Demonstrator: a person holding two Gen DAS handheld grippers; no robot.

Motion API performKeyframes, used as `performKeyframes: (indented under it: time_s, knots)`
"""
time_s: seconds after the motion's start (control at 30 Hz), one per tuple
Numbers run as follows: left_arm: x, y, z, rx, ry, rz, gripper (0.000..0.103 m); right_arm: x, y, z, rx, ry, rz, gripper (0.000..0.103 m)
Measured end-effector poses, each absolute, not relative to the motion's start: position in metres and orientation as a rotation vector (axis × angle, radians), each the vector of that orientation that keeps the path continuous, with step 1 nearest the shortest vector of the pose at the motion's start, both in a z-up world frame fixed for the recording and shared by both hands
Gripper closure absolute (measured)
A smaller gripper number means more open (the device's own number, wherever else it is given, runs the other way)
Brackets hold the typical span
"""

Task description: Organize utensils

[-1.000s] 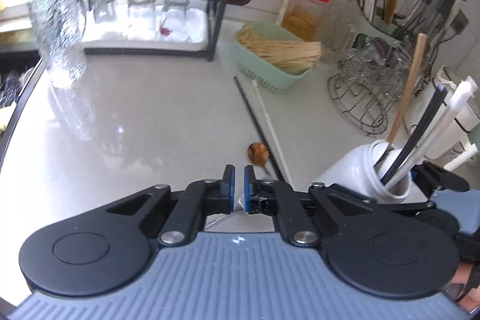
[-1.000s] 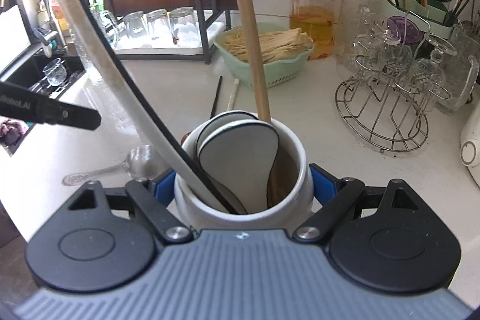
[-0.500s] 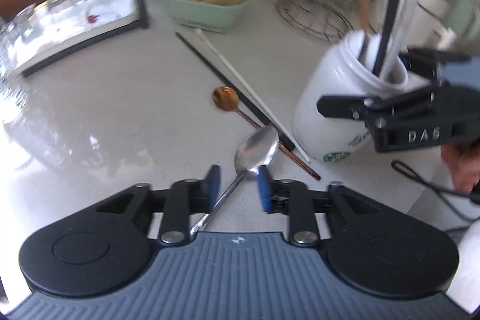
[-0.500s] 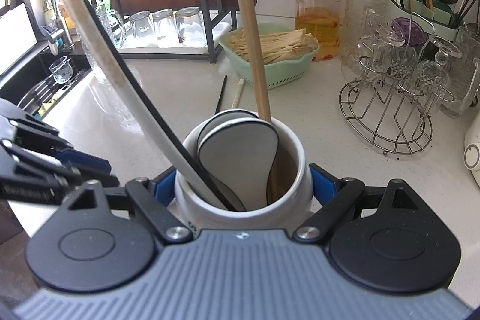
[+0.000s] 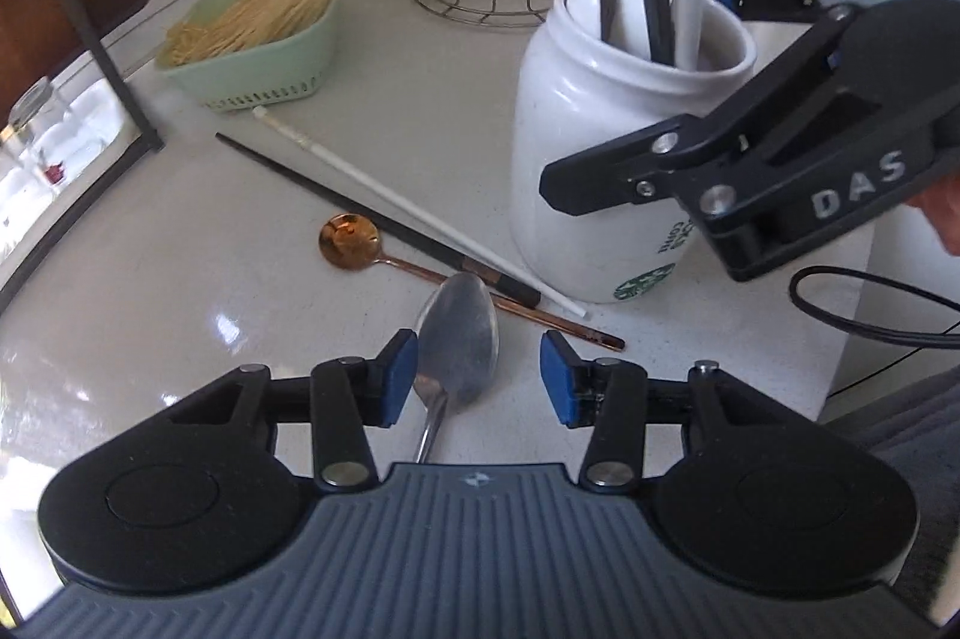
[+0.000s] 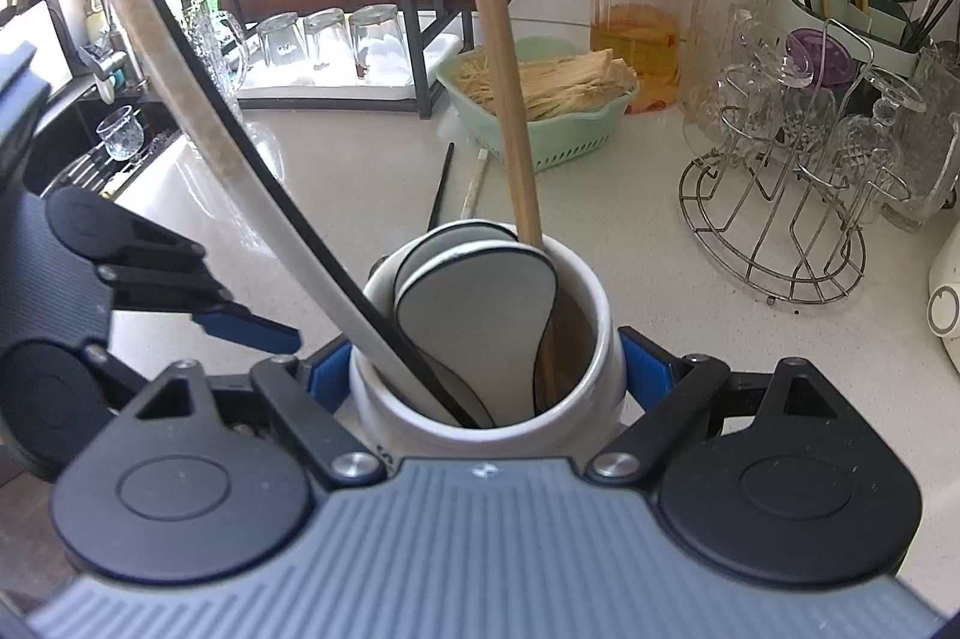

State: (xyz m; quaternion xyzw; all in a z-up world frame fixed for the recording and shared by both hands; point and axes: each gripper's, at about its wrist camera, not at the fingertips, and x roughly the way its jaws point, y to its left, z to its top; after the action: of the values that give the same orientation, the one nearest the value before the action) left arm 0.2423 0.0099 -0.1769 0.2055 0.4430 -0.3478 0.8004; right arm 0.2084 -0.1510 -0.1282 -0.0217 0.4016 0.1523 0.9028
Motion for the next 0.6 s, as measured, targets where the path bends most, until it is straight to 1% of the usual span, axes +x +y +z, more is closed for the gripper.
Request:
performKeyframes:
  time_s: [0.13,0.2,0.27,0.33,0.4,0.5,0.53,0.6]
  knots:
    - [0.246,0.004,-0.184,0.472,0.944,-0.759,0.053,0.208,-0.151,-0.129,-0.044,0.830,0.314,0.012]
    - [0.249,0.002,-0.189,0.481,0.963,-0.760,0.057,0.208,-0.152,-0.129,-0.042,0.831,0.314,0.012]
    - [0.252,0.004,-0.190,0.468,0.976,-0.755,0.059,0.209,-0.152,-0.130,-0.032,0.836,0.312,0.012]
    - [0.255,0.007,-0.191,0.438,0.989,-0.752,0.063,0.209,-0.152,-0.130,-0.031,0.838,0.310,0.012]
    - [0.259,0.008,-0.191,0.420,0.996,-0.741,0.072,0.209,-0.152,-0.130,-0.031,0.840,0.310,0.012]
    - [0.265,0.010,-0.189,0.392,1.006,-0.726,0.080,0.209,-0.153,-0.130,-0.028,0.839,0.309,0.012]
    - [0.266,0.012,-0.189,0.381,1.010,-0.719,0.081,0.209,-0.153,-0.130,-0.027,0.838,0.308,0.012]
    - [0.268,0.012,-0.187,0.371,1.011,-0.708,0.088,0.209,-0.153,-0.131,-0.025,0.834,0.306,0.012]
